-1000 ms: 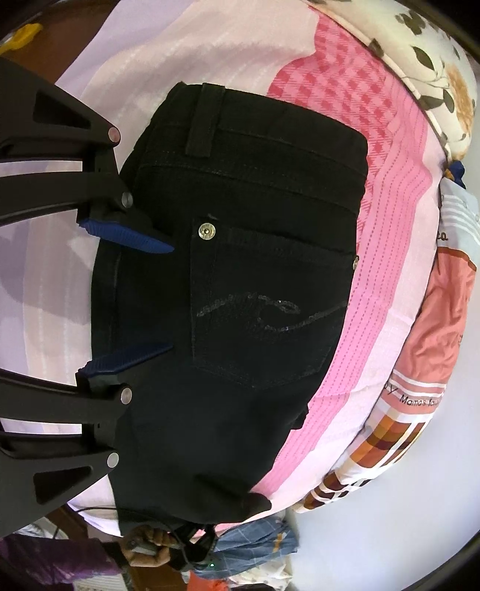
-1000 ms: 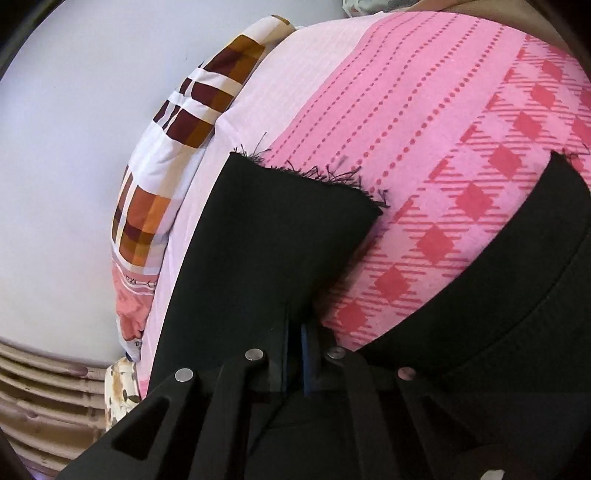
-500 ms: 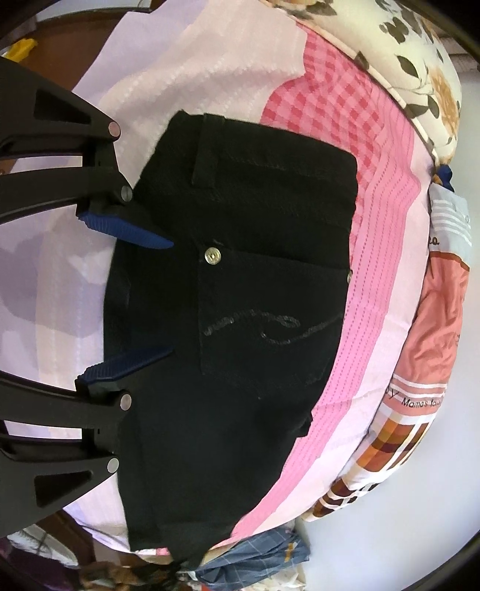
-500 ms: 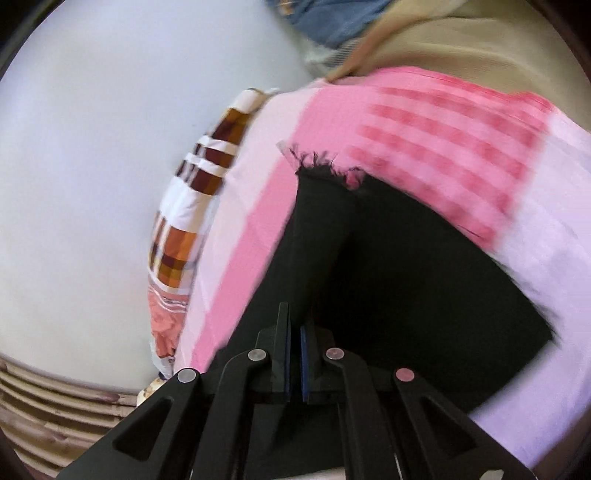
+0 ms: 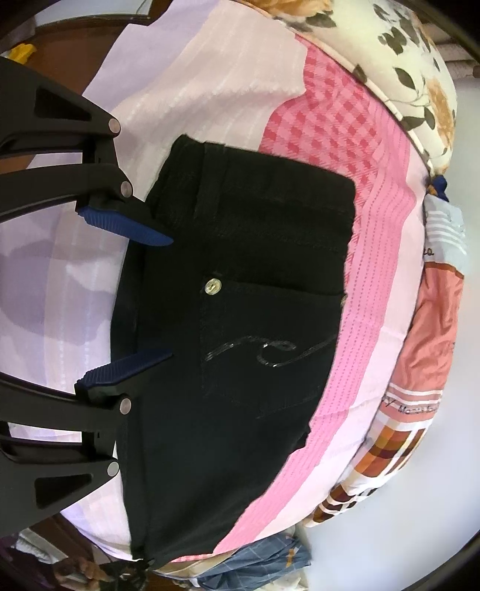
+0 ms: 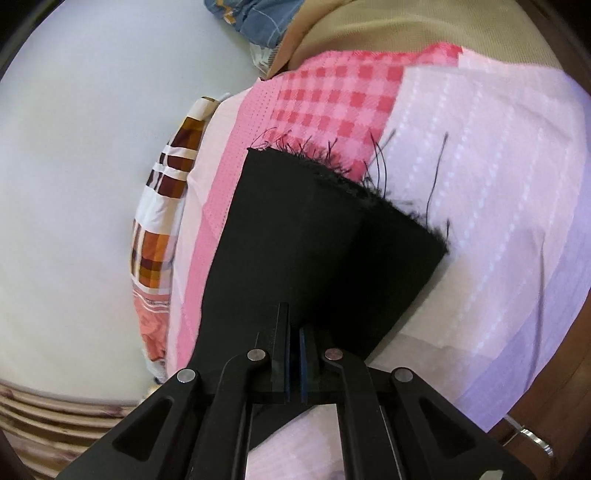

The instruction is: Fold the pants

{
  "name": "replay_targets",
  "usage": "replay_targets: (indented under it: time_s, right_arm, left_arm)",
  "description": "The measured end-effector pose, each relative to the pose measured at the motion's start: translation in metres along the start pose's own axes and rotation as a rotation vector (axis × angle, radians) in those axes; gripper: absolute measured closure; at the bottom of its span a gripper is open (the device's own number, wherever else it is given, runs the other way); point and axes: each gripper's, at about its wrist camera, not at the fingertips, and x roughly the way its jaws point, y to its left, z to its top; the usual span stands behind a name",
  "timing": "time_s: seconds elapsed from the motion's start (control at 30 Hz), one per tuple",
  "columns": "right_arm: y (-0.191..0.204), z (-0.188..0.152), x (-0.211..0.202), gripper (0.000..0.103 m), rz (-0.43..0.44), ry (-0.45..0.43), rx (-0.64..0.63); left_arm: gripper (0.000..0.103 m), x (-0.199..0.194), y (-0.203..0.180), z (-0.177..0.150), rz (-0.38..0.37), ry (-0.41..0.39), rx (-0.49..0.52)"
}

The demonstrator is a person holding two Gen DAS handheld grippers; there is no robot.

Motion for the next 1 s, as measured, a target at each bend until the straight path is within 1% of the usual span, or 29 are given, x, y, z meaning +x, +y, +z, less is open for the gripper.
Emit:
replay_targets:
  time_s: [0.07, 0.1, 0.13, 0.2, 0.3, 0.37, 0.5, 0.57, 0.6, 0.67, 0.77, 0.83, 0.87, 0.9, 0.93, 0.97, 1.0]
  right_arm:
    - [-0.018, 0.0, 0.01, 0.101, 0.002, 0.023, 0.057]
    - [-0.025, 0.0, 0.012, 0.101, 0.033, 0.02, 0.074]
    - [-0.025, 0.0, 0.011, 0.101, 0.039, 0.018, 0.071]
    - [-0.021, -0.002, 0.011, 0.101, 0.024, 0.012, 0.043]
    - [-0.023, -0.002, 0.011, 0.101, 0.034, 0.014, 0.05]
    - [-0.023, -0.002, 0.012, 0.102, 0.034, 0.011, 0.046]
    - [-0.026, -0.001, 0.012, 0.102, 0.044, 0.008, 0.055]
    - [-0.026, -0.001, 0.012, 0.102, 0.044, 0.006, 0.057]
    - [-0.026, -0.001, 0.012, 0.102, 0.041, 0.005, 0.053]
    - [-0.026, -0.001, 0.012, 0.102, 0.04, 0.005, 0.056]
    - [-0.025, -0.002, 0.012, 0.102, 0.042, 0.006, 0.056]
    - [-0.025, -0.001, 0.012, 0.102, 0.041, 0.006, 0.056]
    - [-0.025, -0.001, 0.012, 0.102, 0.041, 0.007, 0.057]
    - [-0.025, -0.001, 0.012, 0.102, 0.041, 0.008, 0.057]
    - [-0.025, -0.001, 0.012, 0.102, 0.041, 0.009, 0.058]
    - [-0.025, -0.001, 0.012, 0.102, 0.041, 0.009, 0.059]
    - [-0.024, -0.001, 0.013, 0.102, 0.04, 0.01, 0.058]
  left_arm:
    - [0.043, -0.001, 0.004, -0.001, -0.03, -0.006, -0.007]
    - [0.043, -0.001, 0.007, -0.003, -0.056, -0.009, -0.018]
    - [0.043, -0.002, 0.011, -0.005, -0.076, -0.013, -0.027]
    - [0.043, -0.005, 0.019, -0.009, -0.118, -0.019, -0.063]
    - [0.043, -0.006, 0.032, -0.016, -0.155, -0.008, -0.119]
    - [0.043, -0.007, 0.044, -0.02, -0.172, -0.005, -0.164]
    - [0.043, -0.004, 0.07, -0.03, -0.27, 0.007, -0.297]
    - [0.043, -0.004, 0.076, -0.03, -0.274, -0.006, -0.323]
    - [0.045, -0.003, 0.077, -0.029, -0.284, -0.012, -0.329]
    - [0.045, -0.004, 0.078, -0.026, -0.297, -0.032, -0.331]
    - [0.047, 0.002, 0.079, -0.019, -0.288, -0.018, -0.328]
    - [0.05, 0.006, 0.084, -0.016, -0.31, -0.015, -0.354]
    - [0.056, 0.006, 0.085, -0.013, -0.3, -0.026, -0.361]
    - [0.067, 0.005, 0.087, -0.012, -0.287, -0.034, -0.361]
    - [0.075, 0.004, 0.088, -0.01, -0.269, -0.04, -0.353]
    - [0.08, 0.002, 0.086, -0.008, -0.241, -0.045, -0.334]
    - [0.081, 0.002, 0.085, -0.008, -0.234, -0.045, -0.326]
